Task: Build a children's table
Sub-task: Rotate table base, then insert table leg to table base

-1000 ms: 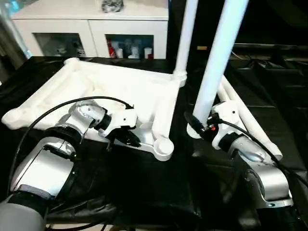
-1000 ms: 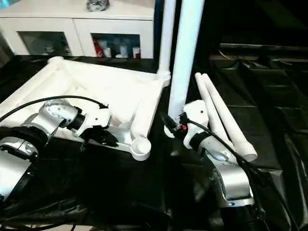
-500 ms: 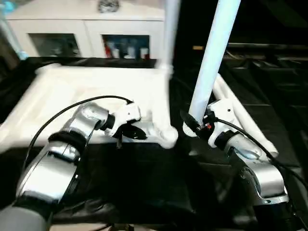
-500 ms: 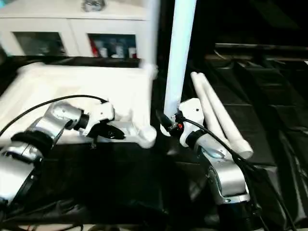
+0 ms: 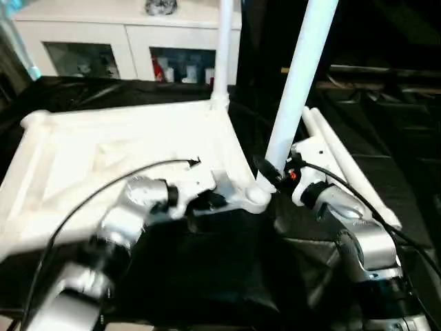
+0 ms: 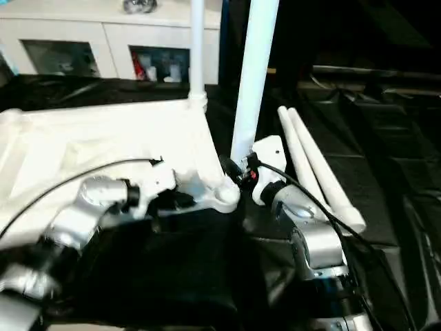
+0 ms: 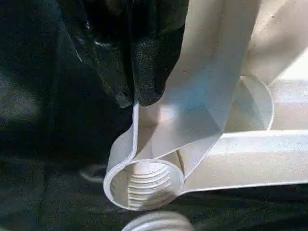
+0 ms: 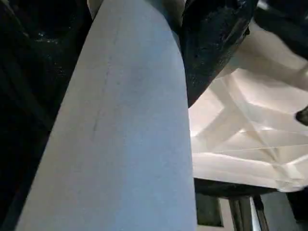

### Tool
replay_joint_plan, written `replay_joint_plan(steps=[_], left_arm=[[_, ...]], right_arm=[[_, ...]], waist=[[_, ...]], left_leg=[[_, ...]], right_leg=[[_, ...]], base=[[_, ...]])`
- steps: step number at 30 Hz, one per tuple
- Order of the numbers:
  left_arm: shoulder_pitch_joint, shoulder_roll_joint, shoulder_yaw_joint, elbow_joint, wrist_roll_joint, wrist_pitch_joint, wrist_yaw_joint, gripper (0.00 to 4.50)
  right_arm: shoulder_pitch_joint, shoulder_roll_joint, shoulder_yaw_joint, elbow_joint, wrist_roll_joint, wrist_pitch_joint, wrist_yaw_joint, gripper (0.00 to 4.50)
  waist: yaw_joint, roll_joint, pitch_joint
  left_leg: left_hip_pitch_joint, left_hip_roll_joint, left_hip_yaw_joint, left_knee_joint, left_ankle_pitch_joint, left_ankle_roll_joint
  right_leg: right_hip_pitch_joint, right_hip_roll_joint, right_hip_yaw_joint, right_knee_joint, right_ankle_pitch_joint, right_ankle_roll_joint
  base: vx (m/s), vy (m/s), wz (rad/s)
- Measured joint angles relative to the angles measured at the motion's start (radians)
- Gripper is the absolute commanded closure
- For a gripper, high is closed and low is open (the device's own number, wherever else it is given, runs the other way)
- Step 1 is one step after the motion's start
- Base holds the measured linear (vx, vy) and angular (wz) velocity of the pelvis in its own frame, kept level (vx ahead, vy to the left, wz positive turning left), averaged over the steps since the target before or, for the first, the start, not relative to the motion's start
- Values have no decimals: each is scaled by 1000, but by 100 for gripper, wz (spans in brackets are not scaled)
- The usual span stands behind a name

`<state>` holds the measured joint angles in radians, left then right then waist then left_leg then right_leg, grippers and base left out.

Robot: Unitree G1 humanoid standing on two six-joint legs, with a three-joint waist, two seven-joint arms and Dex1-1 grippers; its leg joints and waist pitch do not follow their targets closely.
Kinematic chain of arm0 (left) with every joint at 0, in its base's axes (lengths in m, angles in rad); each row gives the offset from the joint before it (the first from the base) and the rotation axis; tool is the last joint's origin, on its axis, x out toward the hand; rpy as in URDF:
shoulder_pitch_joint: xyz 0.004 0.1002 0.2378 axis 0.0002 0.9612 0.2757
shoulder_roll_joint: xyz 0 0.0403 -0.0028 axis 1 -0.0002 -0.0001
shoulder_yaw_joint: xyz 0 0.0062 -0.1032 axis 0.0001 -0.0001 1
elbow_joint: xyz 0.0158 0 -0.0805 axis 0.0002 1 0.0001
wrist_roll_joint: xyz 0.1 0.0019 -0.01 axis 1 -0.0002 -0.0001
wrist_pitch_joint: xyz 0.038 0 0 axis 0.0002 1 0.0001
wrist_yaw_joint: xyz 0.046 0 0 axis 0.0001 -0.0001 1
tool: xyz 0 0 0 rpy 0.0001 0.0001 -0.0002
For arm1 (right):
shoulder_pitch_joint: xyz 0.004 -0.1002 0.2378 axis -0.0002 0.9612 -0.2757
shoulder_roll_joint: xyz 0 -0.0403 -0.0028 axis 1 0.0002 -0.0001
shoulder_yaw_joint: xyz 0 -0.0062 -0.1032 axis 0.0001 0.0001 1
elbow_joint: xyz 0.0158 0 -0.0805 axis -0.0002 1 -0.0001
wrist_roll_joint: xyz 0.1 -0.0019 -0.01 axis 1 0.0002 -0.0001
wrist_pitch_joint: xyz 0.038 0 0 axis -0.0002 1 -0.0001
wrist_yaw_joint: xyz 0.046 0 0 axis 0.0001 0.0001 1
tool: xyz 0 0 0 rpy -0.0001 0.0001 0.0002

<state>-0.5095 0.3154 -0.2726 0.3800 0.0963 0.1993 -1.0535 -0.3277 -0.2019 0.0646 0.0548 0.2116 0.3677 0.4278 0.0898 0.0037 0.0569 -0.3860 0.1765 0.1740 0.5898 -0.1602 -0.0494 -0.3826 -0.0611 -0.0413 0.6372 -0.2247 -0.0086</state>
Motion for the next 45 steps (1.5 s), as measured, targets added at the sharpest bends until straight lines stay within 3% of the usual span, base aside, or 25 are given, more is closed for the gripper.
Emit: replay_joint_plan(steps=[1, 2, 5, 7, 17, 24, 35, 36, 45], left_arm=[[4, -2, -1, -13, -4, 18, -1, 448], [6, -3, -2, -17, -7, 28, -1, 405], [7, 0, -2, -19, -26, 45, -14, 391], [3, 9, -3, -10, -33, 44, -27, 358], [-26, 51, -24, 8, -16, 89, -56, 358], [-48, 25, -21, 32, -62, 79, -75, 358], [-51, 33, -28, 81, -61, 30, -73, 358], [-53, 33, -28, 85, -61, 27, -72, 385], [-71, 29, -28, 126, -71, 1, -84, 442]], right_arm=[[-2, 1, 0, 4, 0, 0, 0, 258], [-5, 3, 0, 8, 0, 0, 0, 258], [-12, 3, 0, 8, 0, 0, 1, 258], [-18, 3, 0, 9, 0, 0, 1, 258], [-17, 3, 0, 8, -1, -1, -5, 258], [-17, 3, 0, 8, 0, -1, -5, 258], [-17, 3, 0, 9, -1, -1, -4, 258], [-17, 3, 0, 9, -1, -1, -4, 258], [-18, 7, 0, 32, 9, 2, 12, 258]], waist=[[0, -1, 0], [0, -1, 0], [0, -1, 0], [0, -1, 1], [-1, 2, 2], [0, 2, 2], [-1, 2, 2], [-1, 2, 2], [-1, 2, 2]], left_leg=[[0, 0, 0, 0, 0, 0], [0, 0, 0, 0, 0, 0], [0, 0, 0, -1, 0, 0], [0, 0, 0, -2, 0, 0], [-1, 0, 0, -4, 0, 0], [-1, 0, 0, -4, 0, 0], [-1, 0, 0, -4, 0, 0], [-1, 0, 0, -4, 0, 0], [-1, 0, 0, -4, 0, 0]], right_leg=[[0, 0, 0, 0, 0, 0], [0, 0, 0, 0, 0, 0], [-1, 0, 0, 0, 0, 1], [-1, 1, 0, 0, 0, 1], [-1, 1, 0, -3, 0, 1], [-1, 1, 0, -4, 0, 1], [0, 1, 0, -4, 0, 1], [0, 1, 0, -4, 0, 1], [0, 1, 0, -4, 1, 1]], base=[[0, 0, 0], [0, 0, 0], [0, 0, 0], [0, 0, 0], [0, 0, 0], [0, 0, 0], [0, 0, 0], [0, 0, 0], [0, 0, 0]])
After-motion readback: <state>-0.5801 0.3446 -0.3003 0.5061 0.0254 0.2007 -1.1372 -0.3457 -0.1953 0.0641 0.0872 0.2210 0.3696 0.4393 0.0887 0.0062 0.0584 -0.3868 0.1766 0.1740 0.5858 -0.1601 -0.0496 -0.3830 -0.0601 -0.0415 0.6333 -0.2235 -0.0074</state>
